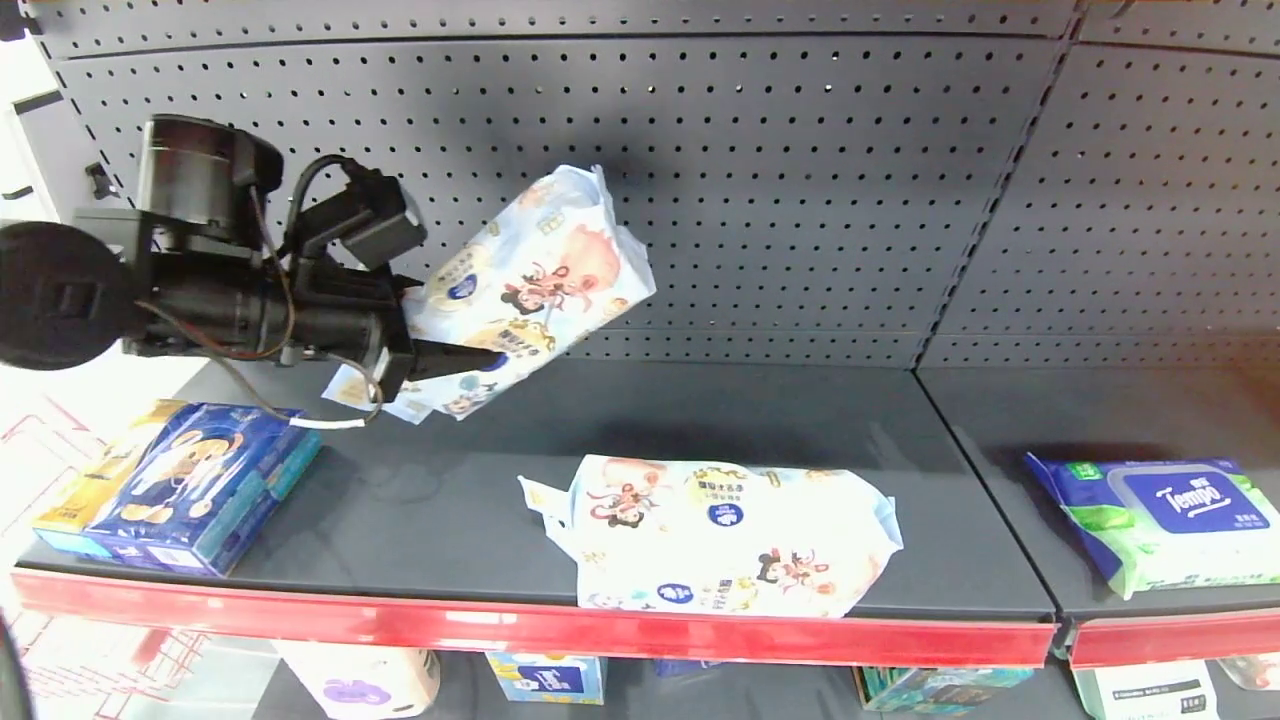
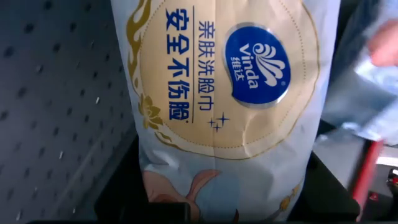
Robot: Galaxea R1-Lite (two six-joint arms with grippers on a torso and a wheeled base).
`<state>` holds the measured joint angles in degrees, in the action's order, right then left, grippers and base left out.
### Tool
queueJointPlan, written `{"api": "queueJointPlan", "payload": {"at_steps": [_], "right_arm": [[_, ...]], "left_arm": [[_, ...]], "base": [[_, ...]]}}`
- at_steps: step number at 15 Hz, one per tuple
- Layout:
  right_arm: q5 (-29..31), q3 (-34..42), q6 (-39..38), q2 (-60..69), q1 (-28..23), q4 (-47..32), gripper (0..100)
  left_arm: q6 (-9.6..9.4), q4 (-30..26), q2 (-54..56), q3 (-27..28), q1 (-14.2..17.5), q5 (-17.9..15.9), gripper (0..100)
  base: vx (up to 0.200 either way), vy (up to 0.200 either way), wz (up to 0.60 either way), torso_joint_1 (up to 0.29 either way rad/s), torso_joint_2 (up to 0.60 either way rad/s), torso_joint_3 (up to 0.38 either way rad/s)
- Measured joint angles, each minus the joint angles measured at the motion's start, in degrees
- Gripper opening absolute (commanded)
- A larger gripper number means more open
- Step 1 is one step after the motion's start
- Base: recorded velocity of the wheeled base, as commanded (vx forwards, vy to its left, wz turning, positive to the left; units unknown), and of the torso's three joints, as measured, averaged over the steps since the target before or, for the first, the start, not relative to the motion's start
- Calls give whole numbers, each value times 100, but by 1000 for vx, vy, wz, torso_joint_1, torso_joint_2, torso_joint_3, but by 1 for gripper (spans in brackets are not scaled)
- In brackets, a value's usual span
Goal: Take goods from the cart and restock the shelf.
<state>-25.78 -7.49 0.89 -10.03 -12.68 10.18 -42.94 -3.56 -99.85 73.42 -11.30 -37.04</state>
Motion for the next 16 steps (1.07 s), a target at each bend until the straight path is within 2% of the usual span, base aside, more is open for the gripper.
{"api": "queueJointPlan", "payload": {"at_steps": [2, 3, 6, 11, 16], "right_arm": [[9, 95, -2, 113, -5, -2, 100], [9, 148, -2, 149, -5, 0, 100], [6, 265, -2, 232, -5, 0, 100], [13, 457, -2, 428, 1, -2, 100], [74, 477, -2, 469, 1, 0, 100]], "left_arm": [[-187, -11, -474, 411, -294, -5, 0], [-219, -11, -673, 532, -440, -5, 0], [-371, -11, -1075, 647, -669, 1, 0], [-400, -7, -1404, 877, -801, 37, 0], [-402, -27, -1770, 1353, -1159, 59, 0]], "base": [[0, 0, 0, 0, 0, 0], [0, 0, 0, 0, 0, 0], [0, 0, 0, 0, 0, 0], [0, 0, 0, 0, 0, 0], [0, 0, 0, 0, 0, 0]]}}
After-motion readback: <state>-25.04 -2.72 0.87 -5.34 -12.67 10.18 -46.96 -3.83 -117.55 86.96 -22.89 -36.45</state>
